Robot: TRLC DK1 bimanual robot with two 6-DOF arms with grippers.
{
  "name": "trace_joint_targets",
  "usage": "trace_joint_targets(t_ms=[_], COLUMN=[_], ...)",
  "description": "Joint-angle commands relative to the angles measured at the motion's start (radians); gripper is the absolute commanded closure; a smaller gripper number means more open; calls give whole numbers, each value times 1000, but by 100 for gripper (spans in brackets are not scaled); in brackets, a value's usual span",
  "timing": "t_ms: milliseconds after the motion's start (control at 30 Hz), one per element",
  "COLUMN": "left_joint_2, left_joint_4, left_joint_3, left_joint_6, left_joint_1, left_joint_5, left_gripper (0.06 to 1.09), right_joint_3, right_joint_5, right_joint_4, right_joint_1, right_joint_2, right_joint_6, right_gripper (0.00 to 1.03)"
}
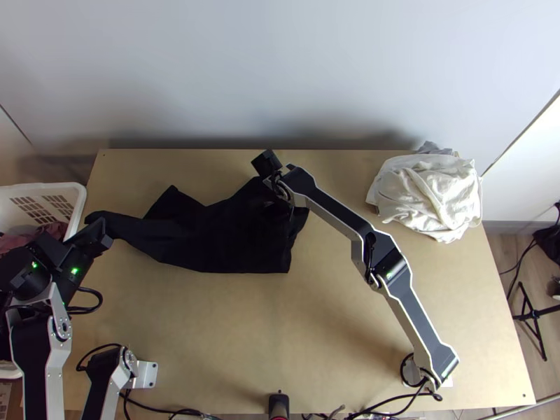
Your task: Fold the t-shirt
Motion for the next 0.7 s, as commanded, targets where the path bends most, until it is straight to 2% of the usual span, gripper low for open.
trace_joint_targets(t_ms=[0, 400, 667], left_joint_2=[7, 0, -10], left_joint_4=[0, -4, -24], left_joint_3=[8, 10, 10], left_joint_6=[-1, -2, -4], left_joint_1=[1, -1, -4], left_joint_5=[1, 1, 1], left_gripper=[101, 101, 101], right_joint_3=[2, -19, -24], right_joint_5=[3, 13, 13], right_joint_4=[-1, -2, -7], right_joint_1=[-3, -4, -3], right_joint_2=[2, -73, -230], right_joint_6=[-37, -26, 9], right_gripper=[89, 89, 89])
